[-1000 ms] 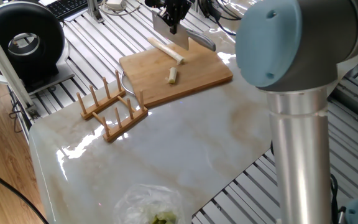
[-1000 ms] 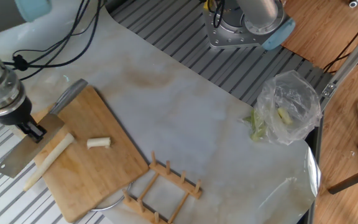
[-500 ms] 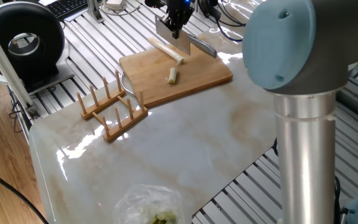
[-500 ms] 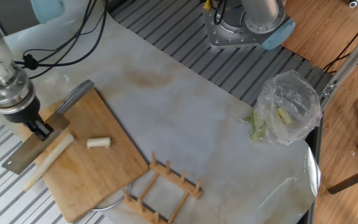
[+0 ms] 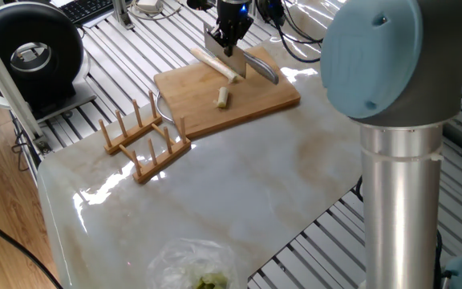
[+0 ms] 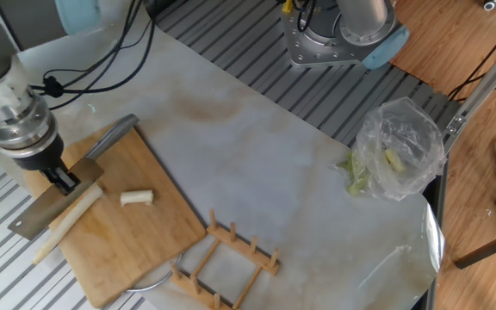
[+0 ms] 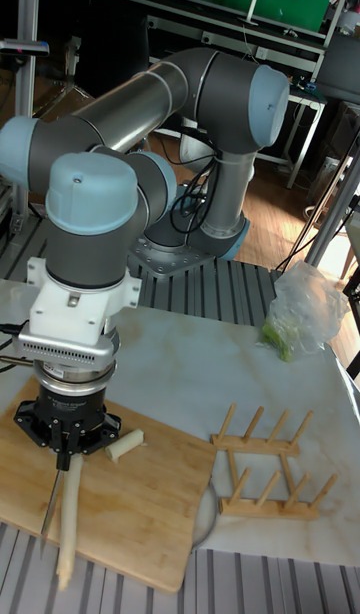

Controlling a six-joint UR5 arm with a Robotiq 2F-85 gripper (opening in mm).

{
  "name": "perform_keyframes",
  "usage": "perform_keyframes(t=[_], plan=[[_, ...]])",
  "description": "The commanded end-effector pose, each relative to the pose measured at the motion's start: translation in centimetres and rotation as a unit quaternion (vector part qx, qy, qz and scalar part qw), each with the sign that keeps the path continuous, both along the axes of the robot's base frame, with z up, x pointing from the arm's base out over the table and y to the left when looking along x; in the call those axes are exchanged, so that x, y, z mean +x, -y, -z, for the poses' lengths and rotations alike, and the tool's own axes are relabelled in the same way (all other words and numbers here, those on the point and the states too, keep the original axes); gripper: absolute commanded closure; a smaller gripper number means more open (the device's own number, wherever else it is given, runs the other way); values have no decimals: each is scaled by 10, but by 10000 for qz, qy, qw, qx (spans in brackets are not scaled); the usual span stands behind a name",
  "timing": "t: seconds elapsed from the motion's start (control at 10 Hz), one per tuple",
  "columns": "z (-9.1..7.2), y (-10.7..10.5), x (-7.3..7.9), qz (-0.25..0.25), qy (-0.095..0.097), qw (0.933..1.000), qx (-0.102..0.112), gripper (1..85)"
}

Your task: Chop the scallions

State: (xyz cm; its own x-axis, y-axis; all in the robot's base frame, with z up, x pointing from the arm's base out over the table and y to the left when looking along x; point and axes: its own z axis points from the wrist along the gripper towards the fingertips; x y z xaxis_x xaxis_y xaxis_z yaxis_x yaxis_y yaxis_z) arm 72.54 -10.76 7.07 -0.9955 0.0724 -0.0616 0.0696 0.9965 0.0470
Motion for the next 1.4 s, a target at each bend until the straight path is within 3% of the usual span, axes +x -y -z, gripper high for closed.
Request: perform_keyframes(t=[0.0, 0.2, 0.5, 1.3], plan=[[3, -7, -4, 219, 6, 9997, 83, 843], [4, 5, -5, 127, 5, 9997, -200, 843], [4, -12, -4, 350, 16, 9994, 69, 843], [1, -43, -9, 686, -141, 9971, 282, 843]])
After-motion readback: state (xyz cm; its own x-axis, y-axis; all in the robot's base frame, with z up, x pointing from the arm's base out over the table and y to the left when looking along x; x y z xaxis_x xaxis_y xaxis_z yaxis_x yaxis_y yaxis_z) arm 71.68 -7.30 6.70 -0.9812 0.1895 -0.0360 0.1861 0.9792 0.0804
